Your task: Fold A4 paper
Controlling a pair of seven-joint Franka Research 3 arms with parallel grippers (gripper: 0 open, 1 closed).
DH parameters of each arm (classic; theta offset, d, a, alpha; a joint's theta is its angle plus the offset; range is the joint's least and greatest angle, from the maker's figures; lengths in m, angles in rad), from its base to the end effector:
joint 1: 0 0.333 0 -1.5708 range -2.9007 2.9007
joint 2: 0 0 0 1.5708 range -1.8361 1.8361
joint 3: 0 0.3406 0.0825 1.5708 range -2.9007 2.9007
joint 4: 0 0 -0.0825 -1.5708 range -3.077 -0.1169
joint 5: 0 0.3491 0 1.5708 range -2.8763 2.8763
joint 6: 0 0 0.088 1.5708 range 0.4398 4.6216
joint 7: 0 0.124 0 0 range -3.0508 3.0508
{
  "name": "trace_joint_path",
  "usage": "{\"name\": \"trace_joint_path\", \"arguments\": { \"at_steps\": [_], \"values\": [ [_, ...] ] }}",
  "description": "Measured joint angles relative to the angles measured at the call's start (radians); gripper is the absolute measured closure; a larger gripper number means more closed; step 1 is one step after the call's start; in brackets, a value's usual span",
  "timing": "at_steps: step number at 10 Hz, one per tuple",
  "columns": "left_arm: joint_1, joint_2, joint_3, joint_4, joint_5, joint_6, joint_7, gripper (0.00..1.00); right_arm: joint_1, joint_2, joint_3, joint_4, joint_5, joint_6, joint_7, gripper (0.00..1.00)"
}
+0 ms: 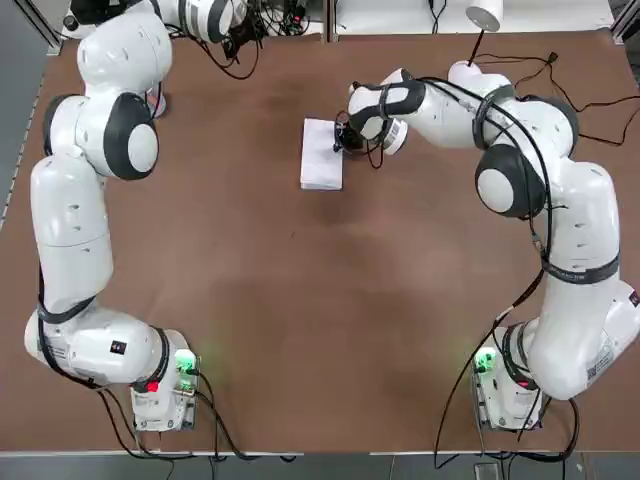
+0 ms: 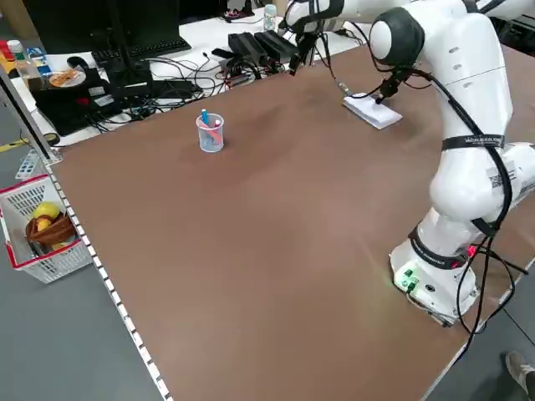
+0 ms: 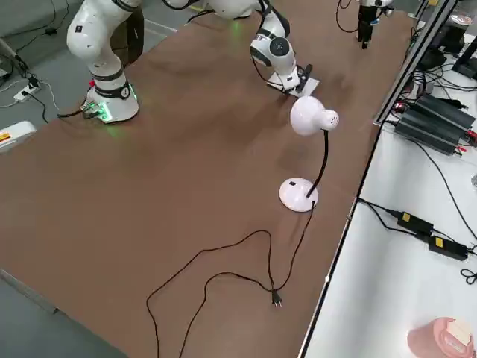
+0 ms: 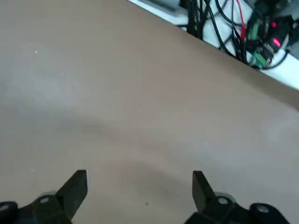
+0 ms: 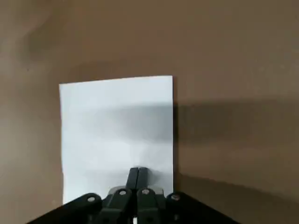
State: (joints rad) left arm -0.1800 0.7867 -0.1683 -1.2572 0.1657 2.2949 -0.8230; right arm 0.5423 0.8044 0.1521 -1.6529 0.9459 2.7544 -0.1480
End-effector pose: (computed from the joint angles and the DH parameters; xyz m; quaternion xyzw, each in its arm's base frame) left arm 0.7318 -0.2195 0.3364 0.9669 0.2190 0.1159 0.0614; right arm 0.5636 0.4109 0.1913 -0.9524 0.0310 -0.0396 0.3006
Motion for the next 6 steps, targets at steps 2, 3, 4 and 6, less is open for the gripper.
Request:
{"name": "trace_joint_path", "arguments": {
  "at_steps": [2, 3, 4, 6],
  "values": [
    [0.041, -0.001, -0.006, 0.001, -0.009, 0.023, 0.041, 0.0, 0.0, 0.023, -0.004, 0.041, 0.0, 0.001, 0.0, 0.99],
    [0.066, -0.005, -0.015, 0.002, -0.012, 0.025, 0.085, 0.0, -0.001, 0.032, -0.008, 0.061, 0.0, 0.001, 0.0, 0.99],
    [0.101, -0.016, -0.026, 0.002, -0.028, 0.026, 0.172, 0.0, -0.002, 0.041, -0.017, 0.077, 0.0, 0.001, -0.001, 0.99],
    [0.182, -0.073, -0.035, -0.023, -0.104, 0.013, 0.43, 0.0, -0.002, 0.069, -0.028, 0.115, 0.0, 0.001, -0.004, 0.99]
  ]
}}
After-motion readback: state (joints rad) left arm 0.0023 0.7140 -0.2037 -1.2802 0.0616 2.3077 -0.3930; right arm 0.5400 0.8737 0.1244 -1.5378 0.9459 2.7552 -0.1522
